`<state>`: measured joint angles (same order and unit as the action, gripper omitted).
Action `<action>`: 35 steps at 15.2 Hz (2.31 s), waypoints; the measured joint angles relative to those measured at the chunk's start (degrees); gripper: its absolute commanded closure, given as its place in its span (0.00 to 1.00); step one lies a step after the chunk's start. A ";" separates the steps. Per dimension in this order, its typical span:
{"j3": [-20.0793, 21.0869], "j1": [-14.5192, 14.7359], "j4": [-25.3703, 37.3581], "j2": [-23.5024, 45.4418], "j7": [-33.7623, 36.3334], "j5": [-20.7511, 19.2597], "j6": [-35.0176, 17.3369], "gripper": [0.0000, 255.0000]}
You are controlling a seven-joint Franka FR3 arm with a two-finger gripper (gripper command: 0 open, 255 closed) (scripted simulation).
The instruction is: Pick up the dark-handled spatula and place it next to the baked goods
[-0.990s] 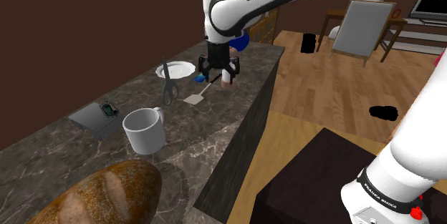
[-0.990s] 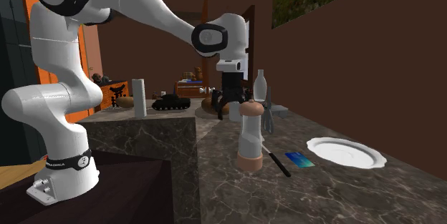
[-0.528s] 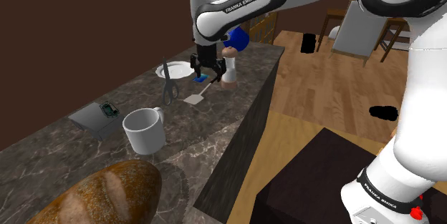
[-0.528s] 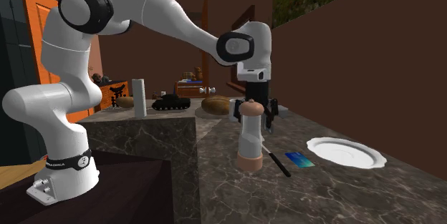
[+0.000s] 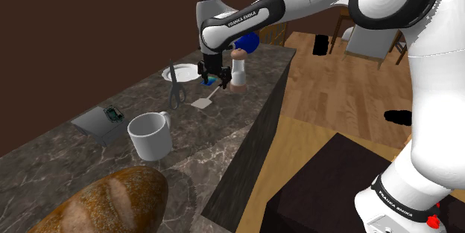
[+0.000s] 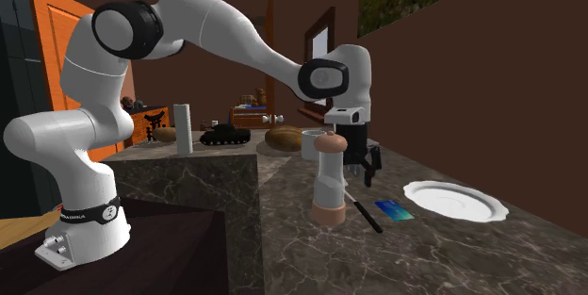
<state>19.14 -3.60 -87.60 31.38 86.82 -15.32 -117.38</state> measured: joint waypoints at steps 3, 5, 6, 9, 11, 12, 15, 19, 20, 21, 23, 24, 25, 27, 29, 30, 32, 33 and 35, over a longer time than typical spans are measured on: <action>-0.20 0.11 -0.58 0.83 0.32 -0.35 -1.35 0.00; -0.22 0.11 -0.75 0.87 0.37 -0.39 -1.57 0.00; -0.22 0.11 -0.76 0.88 0.37 -0.39 -1.60 0.00; -0.22 0.11 -0.78 0.88 0.38 -0.40 -1.62 0.00; -0.22 0.11 -0.78 0.87 0.38 -0.40 -1.62 1.00; -0.22 0.11 -0.78 0.88 0.38 -0.40 -1.62 1.00; -0.22 0.11 -0.78 0.88 0.38 -0.40 -1.62 1.00; -0.22 0.11 -0.78 0.87 0.38 -0.40 -1.62 1.00; -0.22 0.11 -0.78 0.87 0.38 -0.40 -1.62 1.00; -0.18 0.13 -0.70 0.74 0.39 -0.34 -1.39 1.00; -0.04 0.10 -0.43 0.18 0.27 -0.13 -0.61 1.00; 0.01 0.04 -0.10 -0.05 0.10 0.00 -0.07 1.00; 0.06 0.04 0.36 -0.19 -0.01 0.09 0.50 1.00; 0.25 -0.01 1.07 -0.99 -0.26 0.43 1.95 1.00; 0.36 -0.04 2.00 -1.39 -0.53 0.66 3.24 1.00; 0.42 0.04 2.56 -1.54 -0.57 0.75 3.94 1.00; 0.51 -0.06 3.33 -2.02 -0.89 0.99 5.15 1.00; 0.57 -0.11 3.61 -2.31 -1.02 1.12 5.72 1.00; 0.69 -0.05 4.61 -2.75 -1.19 1.33 7.13 1.00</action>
<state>19.83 -3.65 -82.98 28.62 85.63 -13.99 -110.26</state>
